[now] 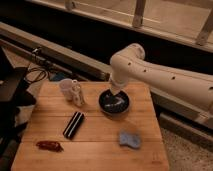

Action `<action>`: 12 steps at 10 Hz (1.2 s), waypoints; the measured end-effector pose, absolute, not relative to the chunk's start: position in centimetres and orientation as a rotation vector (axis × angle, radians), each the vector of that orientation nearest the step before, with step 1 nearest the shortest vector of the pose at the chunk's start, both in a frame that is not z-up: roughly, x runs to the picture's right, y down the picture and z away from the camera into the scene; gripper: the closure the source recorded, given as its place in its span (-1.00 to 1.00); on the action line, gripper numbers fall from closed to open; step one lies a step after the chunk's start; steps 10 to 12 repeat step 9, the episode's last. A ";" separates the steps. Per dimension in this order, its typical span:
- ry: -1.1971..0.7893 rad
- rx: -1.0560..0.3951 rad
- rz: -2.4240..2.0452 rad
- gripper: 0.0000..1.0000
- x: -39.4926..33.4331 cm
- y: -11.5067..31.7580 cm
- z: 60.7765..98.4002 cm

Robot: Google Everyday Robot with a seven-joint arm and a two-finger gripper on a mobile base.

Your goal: Move the arm in a circular motion

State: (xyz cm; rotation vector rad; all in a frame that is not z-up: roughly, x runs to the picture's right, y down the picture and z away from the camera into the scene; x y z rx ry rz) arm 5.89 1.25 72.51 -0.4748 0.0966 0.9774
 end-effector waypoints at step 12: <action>0.056 -0.469 0.978 0.91 4.3 1.4 72.3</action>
